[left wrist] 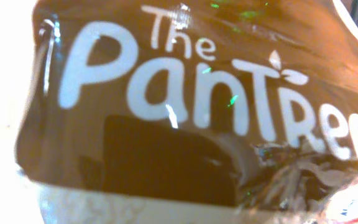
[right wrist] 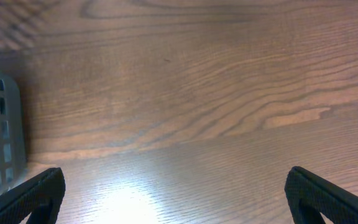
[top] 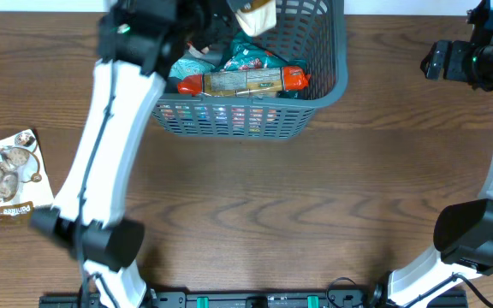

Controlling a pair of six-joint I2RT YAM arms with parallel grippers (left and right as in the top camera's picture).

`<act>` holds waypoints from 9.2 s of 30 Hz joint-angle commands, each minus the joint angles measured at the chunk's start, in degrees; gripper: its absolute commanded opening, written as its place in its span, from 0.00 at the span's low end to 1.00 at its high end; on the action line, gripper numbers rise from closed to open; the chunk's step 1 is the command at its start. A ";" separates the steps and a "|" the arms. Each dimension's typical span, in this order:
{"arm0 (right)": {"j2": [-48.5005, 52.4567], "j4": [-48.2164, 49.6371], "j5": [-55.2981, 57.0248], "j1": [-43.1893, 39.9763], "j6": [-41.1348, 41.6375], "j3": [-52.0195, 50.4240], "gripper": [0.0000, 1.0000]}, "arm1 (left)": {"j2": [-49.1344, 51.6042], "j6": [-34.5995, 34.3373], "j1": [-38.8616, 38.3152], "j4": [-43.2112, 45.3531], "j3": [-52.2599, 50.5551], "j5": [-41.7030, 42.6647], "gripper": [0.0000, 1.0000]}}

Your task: Pack container

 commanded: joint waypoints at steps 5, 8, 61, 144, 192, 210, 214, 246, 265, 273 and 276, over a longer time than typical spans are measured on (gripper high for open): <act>0.57 -0.39 -0.24 0.04 -1.44 -0.39 0.99 | 10.78 1.92 0.07 -3.69 0.11 -0.46 0.06; 0.57 -0.44 -0.26 0.09 -1.42 -0.39 0.99 | 12.33 1.90 -0.04 -5.35 0.02 -0.44 0.14; 0.57 -1.33 -0.24 0.13 -2.51 -0.39 0.99 | -12.41 -19.45 67.58 2.64 -47.74 0.48 0.99; 0.57 -5.29 -0.28 0.85 -5.09 -0.39 0.99 | -1.29 8.55 2.54 20.02 -18.25 4.90 0.06; -14.14 9.22 3.28 11.89 5.27 0.20 0.99 | -35.58 -38.14 23.87 -16.70 -24.52 -3.52 0.99; -48.00 9.01 3.26 14.10 5.95 -34.38 0.99 | -75.45 -32.96 17.92 3.80 -70.88 0.07 0.99; -59.21 12.98 3.23 14.14 6.10 -48.15 0.99 | -81.11 -30.10 16.28 8.33 -80.24 -0.04 0.99; -71.32 3.96 5.62 14.10 5.73 -62.69 0.99 | -83.52 -30.03 15.87 11.17 -85.50 -0.04 0.99; -103.54 39.78 2.56 23.34 1.77 -92.26 0.99 | -83.52 -30.03 15.87 11.17 -85.50 -0.04 0.99; -104.72 64.22 6.51 23.67 1.77 -108.89 0.99 | -83.52 -30.01 15.87 11.17 -85.50 -0.04 0.99; -106.09 65.53 8.83 23.65 1.79 -112.48 0.99 | -83.52 -30.01 15.87 11.17 -85.50 -0.04 0.99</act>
